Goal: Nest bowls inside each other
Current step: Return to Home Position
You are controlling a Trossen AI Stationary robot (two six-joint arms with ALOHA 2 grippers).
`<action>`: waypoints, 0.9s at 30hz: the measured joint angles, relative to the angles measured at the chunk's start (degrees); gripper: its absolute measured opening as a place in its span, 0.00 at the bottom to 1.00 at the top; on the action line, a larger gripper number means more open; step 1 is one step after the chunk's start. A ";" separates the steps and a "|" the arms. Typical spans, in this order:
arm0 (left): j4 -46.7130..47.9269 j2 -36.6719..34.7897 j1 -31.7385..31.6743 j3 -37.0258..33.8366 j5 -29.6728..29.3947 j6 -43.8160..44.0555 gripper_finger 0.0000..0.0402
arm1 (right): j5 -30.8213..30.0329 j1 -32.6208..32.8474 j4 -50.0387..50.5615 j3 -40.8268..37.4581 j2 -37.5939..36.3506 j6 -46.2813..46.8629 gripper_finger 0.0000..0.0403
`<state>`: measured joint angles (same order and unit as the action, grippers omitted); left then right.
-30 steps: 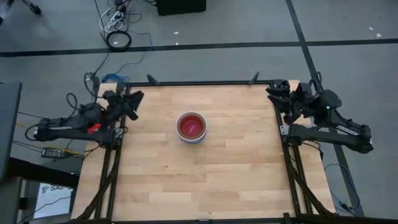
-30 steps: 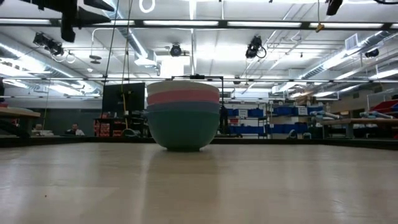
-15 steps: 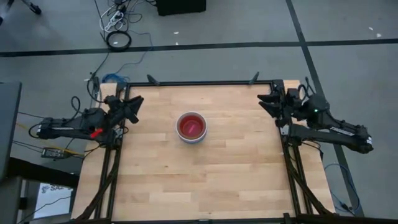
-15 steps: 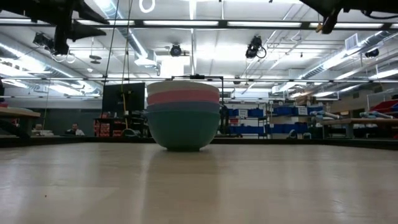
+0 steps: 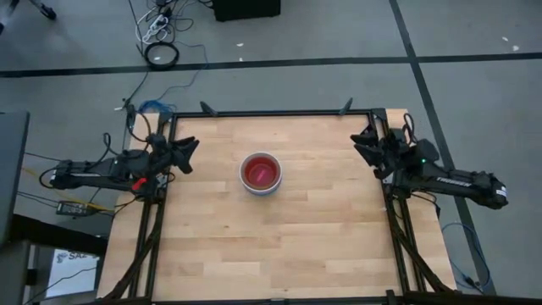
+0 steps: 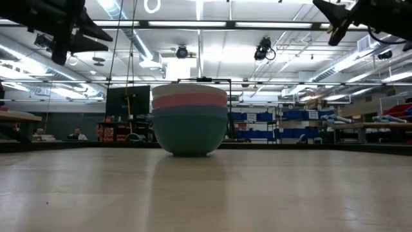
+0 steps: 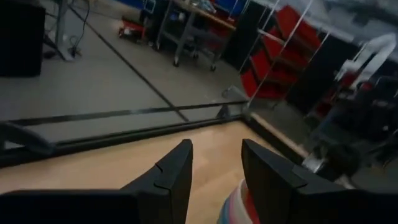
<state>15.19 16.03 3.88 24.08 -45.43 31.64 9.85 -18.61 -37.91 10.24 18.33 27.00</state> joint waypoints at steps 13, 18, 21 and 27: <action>1.12 0.00 0.00 0.02 21.61 -18.02 0.37 | 10.50 0.00 -1.53 -2.34 0.00 4.74 0.42; 5.60 -0.08 0.00 0.02 21.65 -23.03 0.37 | 20.41 0.01 3.51 -2.34 0.00 1.48 0.42; 7.68 -0.08 0.00 0.02 21.56 -24.55 0.37 | 22.78 0.00 10.12 -2.34 0.02 0.30 0.42; 2.72 -1.91 0.01 -3.64 22.00 -23.10 0.37 | 27.14 0.00 15.60 -2.34 -0.03 -8.34 0.42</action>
<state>17.92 14.12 3.89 20.44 -23.43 8.54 36.99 -18.61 -22.31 7.90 18.29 18.67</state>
